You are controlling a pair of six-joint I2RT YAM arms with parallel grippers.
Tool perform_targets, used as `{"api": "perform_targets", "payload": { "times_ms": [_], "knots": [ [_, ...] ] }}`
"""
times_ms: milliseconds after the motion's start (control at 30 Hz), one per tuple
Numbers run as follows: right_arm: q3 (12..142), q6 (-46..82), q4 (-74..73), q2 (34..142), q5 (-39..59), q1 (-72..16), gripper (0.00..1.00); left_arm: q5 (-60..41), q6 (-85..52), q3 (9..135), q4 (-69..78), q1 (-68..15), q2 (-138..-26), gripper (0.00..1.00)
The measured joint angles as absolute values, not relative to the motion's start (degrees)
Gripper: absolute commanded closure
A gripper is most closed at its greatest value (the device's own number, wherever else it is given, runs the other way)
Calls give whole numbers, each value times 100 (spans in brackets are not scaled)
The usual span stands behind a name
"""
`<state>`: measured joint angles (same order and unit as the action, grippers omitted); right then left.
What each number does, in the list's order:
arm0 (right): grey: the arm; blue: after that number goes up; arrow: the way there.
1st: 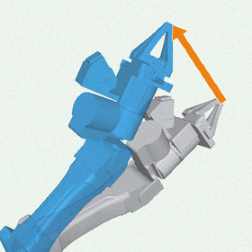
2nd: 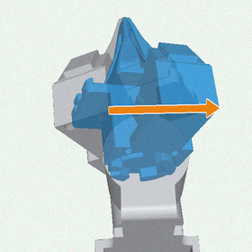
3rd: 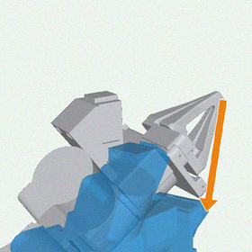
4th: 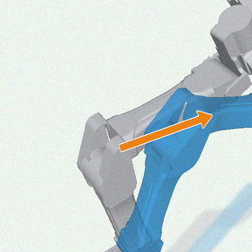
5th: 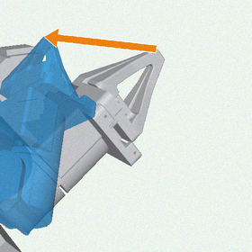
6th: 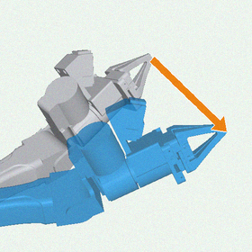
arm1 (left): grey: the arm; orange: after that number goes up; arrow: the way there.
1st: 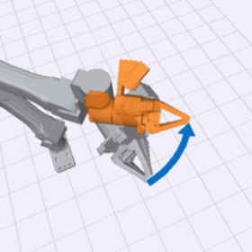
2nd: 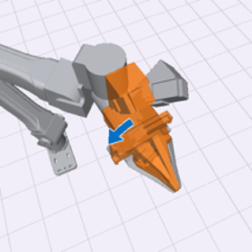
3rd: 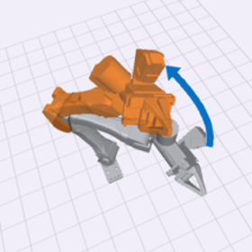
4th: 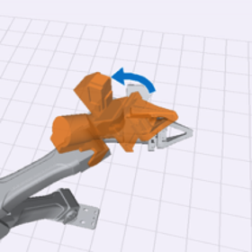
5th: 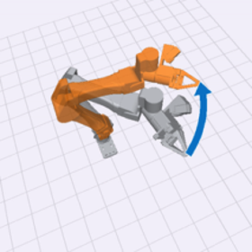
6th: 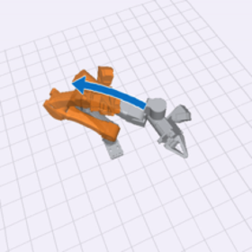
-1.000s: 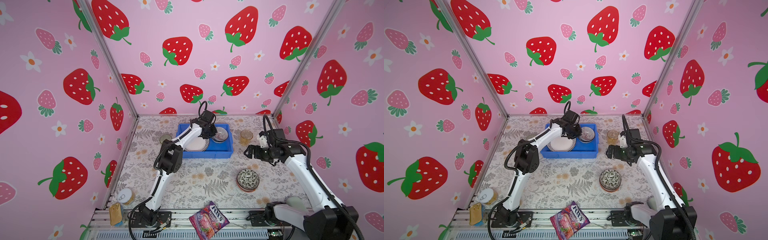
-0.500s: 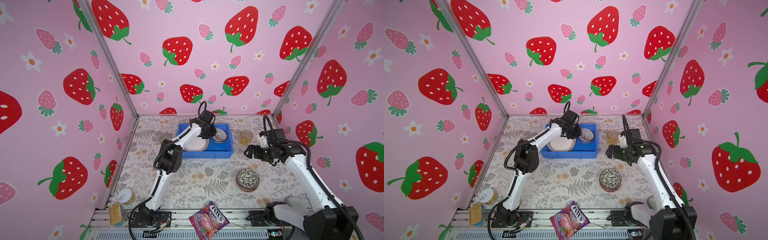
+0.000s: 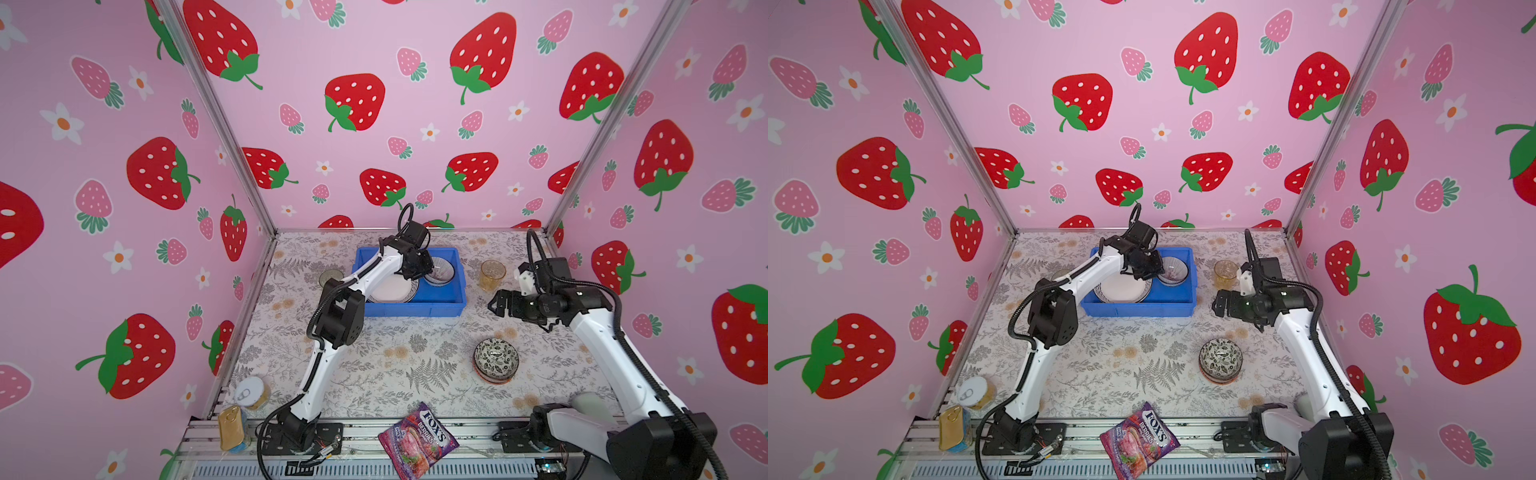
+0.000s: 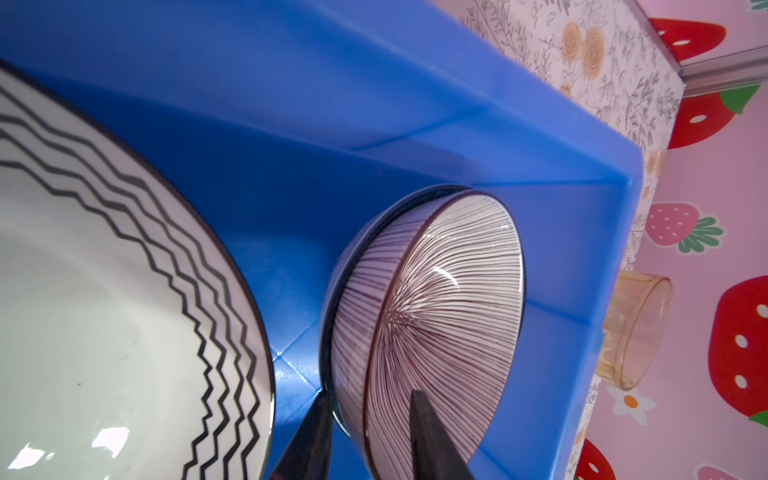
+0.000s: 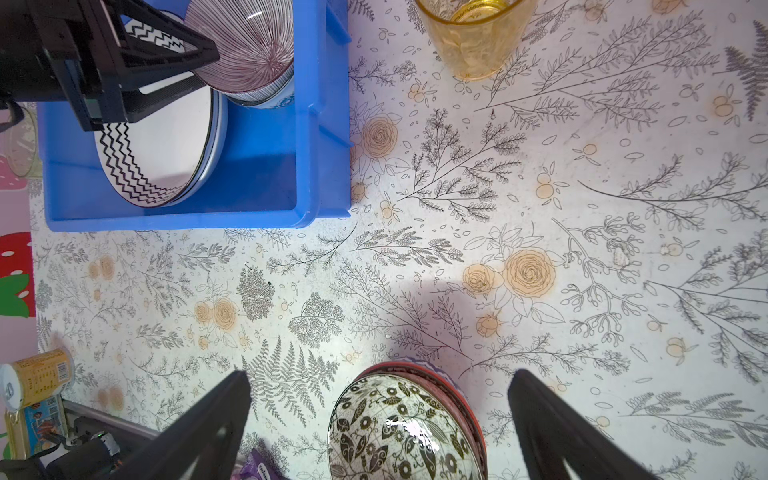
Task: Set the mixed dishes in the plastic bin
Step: 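Open the left gripper and release the pink-striped bowl in the bin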
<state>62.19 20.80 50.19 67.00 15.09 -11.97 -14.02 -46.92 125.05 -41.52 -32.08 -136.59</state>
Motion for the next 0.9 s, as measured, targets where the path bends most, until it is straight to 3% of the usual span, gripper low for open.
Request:
{"api": "perform_targets", "payload": {
  "times_ms": [533,900],
  "knots": [
    [6219,2093,5019,6700,1511,-1197,1,-1398,-4477,12385,-4390,-3208,-13008,64],
    [6219,2093,5019,6700,1509,-1197,1,-1800,-4593,12042,-3697,-3208,-13004,65]
  ]
}}
